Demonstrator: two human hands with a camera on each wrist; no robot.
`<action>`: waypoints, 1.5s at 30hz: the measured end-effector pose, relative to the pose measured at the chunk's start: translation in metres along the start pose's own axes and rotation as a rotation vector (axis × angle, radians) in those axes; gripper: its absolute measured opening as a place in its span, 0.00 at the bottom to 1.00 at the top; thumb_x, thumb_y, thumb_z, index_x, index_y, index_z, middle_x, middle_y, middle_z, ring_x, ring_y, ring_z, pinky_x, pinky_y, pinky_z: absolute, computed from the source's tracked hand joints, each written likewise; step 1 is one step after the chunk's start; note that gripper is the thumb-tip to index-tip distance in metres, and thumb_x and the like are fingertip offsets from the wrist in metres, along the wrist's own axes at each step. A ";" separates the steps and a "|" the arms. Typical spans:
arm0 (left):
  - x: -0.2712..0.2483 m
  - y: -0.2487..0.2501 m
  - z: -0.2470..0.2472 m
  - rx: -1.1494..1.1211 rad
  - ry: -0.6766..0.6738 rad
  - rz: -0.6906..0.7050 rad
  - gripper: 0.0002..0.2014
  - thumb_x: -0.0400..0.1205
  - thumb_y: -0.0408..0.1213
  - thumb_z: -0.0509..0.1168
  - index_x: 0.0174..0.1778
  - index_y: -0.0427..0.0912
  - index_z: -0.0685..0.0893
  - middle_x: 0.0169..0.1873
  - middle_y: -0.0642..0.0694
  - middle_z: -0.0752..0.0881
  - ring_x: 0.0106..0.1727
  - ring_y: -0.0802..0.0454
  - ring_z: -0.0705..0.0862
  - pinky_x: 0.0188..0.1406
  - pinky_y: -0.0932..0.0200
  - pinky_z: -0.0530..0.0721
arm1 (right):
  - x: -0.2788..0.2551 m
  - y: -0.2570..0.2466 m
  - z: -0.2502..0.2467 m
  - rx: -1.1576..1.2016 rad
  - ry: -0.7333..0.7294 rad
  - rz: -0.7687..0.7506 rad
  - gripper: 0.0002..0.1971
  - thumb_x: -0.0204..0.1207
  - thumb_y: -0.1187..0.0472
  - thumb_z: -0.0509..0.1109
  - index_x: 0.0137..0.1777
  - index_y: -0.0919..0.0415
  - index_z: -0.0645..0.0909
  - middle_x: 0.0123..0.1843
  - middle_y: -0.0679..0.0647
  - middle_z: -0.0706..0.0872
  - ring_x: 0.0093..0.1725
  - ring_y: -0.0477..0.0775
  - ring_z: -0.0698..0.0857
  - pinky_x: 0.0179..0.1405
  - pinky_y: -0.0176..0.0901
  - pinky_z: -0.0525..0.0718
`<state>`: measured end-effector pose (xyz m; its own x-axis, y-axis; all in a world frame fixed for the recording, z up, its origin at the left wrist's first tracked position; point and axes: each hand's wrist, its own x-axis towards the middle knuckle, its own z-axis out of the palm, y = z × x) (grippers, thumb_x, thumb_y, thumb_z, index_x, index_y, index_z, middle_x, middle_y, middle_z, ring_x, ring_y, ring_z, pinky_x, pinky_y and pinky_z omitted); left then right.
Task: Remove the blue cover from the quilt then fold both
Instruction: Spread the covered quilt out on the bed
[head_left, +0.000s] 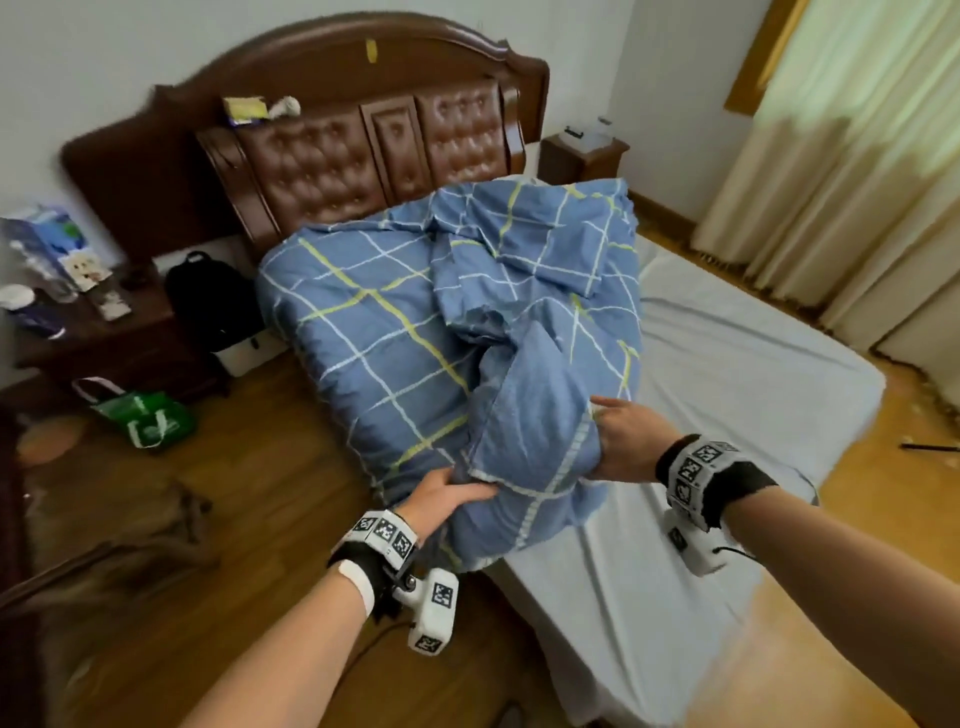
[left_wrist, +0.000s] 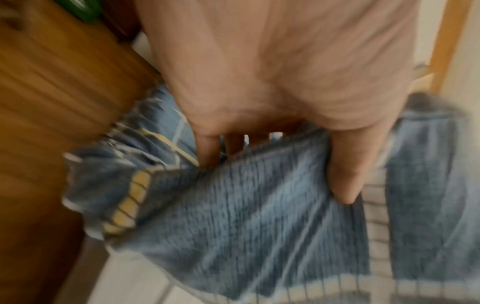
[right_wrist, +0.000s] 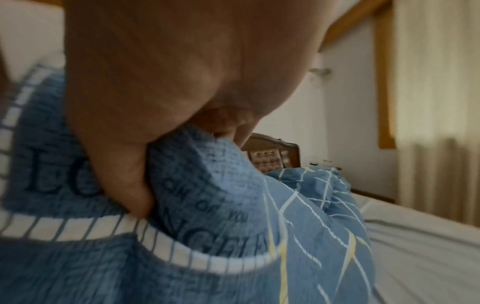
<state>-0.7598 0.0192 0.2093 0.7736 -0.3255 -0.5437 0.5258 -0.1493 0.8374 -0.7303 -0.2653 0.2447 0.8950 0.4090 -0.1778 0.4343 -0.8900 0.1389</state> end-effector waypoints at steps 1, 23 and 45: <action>-0.003 -0.020 -0.008 -0.001 0.002 -0.056 0.09 0.79 0.36 0.73 0.54 0.42 0.87 0.42 0.48 0.91 0.44 0.50 0.89 0.47 0.57 0.86 | -0.009 -0.013 0.005 -0.013 -0.052 0.041 0.26 0.63 0.32 0.62 0.48 0.50 0.84 0.44 0.51 0.90 0.54 0.59 0.88 0.55 0.49 0.86; -0.017 -0.069 0.223 0.375 0.177 -0.073 0.05 0.83 0.38 0.68 0.48 0.41 0.85 0.45 0.37 0.85 0.46 0.43 0.83 0.41 0.55 0.82 | -0.277 -0.003 0.134 0.433 -0.657 -0.071 0.18 0.78 0.62 0.66 0.64 0.43 0.86 0.66 0.50 0.86 0.65 0.55 0.83 0.64 0.44 0.79; 0.271 -0.118 0.072 0.033 0.566 -0.479 0.64 0.53 0.70 0.75 0.81 0.39 0.62 0.78 0.34 0.70 0.76 0.32 0.70 0.76 0.37 0.69 | 0.100 0.117 0.204 0.280 -0.404 0.007 0.42 0.76 0.65 0.69 0.85 0.39 0.54 0.87 0.51 0.55 0.84 0.59 0.58 0.78 0.63 0.67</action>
<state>-0.6379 -0.1186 -0.0326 0.5313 0.3120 -0.7876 0.8471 -0.1852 0.4981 -0.6109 -0.3700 0.0442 0.7630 0.3412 -0.5490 0.3346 -0.9352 -0.1161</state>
